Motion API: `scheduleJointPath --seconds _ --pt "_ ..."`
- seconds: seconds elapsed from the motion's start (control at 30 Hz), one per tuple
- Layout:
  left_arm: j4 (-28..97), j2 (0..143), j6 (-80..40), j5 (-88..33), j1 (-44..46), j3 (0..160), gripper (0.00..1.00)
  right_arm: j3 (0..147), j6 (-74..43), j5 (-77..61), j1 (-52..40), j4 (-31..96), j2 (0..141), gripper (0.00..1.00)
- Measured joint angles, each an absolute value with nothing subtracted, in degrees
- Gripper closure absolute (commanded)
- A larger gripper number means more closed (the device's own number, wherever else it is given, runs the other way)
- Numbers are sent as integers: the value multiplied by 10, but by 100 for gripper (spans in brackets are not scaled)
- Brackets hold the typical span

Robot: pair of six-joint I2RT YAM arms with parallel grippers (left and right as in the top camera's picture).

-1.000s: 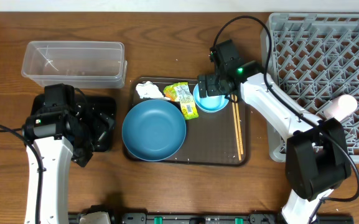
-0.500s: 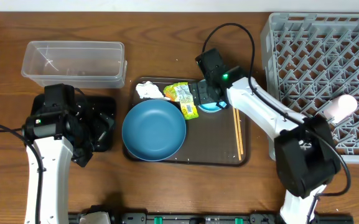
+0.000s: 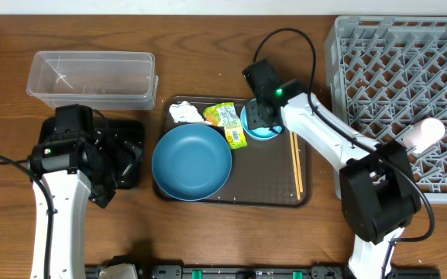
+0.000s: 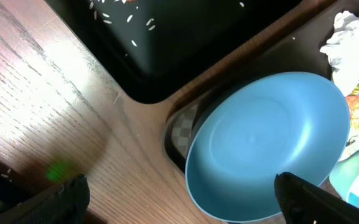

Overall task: Sort waste into correct bins and load items into the dishwasher rack
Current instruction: 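Move the right gripper to the light blue cup and grasp it, then lift the light blue cup and carry it over the dish rack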

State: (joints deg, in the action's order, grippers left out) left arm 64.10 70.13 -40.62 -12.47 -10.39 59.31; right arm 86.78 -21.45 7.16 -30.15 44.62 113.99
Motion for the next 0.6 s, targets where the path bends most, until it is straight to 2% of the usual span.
scheduleJointPath --seconds 0.33,0.47,0.6 --pt "641 701 -406 -124 -104 593 2 1024 -214 74 -271 579 1126 40" --pt "641 701 -406 -124 -104 593 2 1079 -201 76 -197 615 1099 40" --pt "641 701 -406 -124 -104 593 2 1121 -175 78 -79 634 1071 40"
